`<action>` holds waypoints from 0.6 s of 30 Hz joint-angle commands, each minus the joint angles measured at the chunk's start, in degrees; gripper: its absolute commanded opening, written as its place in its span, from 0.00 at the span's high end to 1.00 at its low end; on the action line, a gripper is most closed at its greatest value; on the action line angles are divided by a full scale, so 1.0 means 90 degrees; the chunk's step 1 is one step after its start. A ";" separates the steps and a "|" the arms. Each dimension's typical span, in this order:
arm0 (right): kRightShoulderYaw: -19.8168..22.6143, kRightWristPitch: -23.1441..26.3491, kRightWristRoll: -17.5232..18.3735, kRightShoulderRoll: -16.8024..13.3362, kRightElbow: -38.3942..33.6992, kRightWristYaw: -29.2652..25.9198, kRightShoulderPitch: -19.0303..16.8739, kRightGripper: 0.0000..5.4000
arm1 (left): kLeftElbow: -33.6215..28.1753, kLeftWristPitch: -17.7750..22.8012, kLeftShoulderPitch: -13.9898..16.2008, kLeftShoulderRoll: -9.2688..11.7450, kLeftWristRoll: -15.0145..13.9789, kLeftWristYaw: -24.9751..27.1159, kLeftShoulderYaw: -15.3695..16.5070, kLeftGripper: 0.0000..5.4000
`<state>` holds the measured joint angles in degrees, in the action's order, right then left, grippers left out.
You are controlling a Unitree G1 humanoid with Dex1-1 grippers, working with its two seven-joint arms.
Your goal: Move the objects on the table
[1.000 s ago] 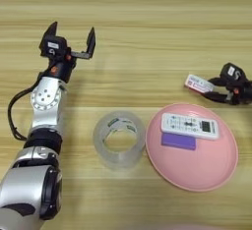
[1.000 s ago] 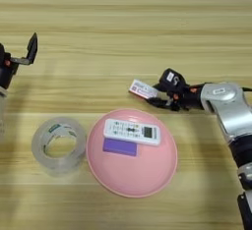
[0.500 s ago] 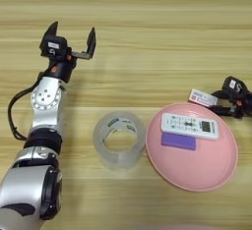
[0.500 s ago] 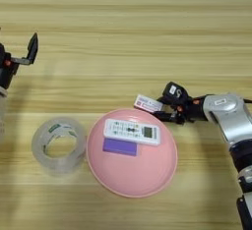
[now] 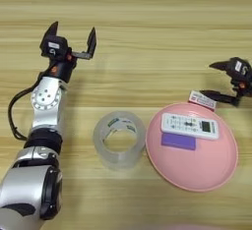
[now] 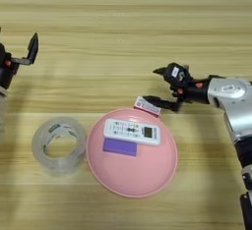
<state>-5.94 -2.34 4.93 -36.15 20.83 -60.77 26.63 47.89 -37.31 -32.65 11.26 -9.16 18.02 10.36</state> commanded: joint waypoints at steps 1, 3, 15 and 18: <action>0.0062 -0.0142 0.0287 -0.0106 -0.0499 -0.0336 -0.0253 0.07 | 0.0059 -0.0050 -0.0089 -0.0009 0.0056 0.0004 -0.0036 0.00; 0.0051 -0.0144 0.0431 -0.0138 -0.0724 -0.0540 -0.0389 0.02 | 0.0065 -0.0052 -0.0091 -0.0005 0.0054 0.0008 -0.0034 0.00; -0.0244 0.0270 0.0757 -0.0563 -0.1117 -0.1776 -0.0786 0.01 | 0.0068 -0.0065 -0.0091 -0.0020 0.0064 -0.0007 -0.0042 0.00; -0.0293 0.0272 0.0689 -0.0591 -0.1105 -0.1845 -0.0814 0.01 | 0.0065 -0.0064 -0.0090 -0.0022 0.0066 -0.0013 -0.0043 0.00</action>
<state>-7.97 -0.47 11.38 -40.44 11.50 -76.76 19.74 48.15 -37.44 -32.69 11.21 -9.15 17.96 10.35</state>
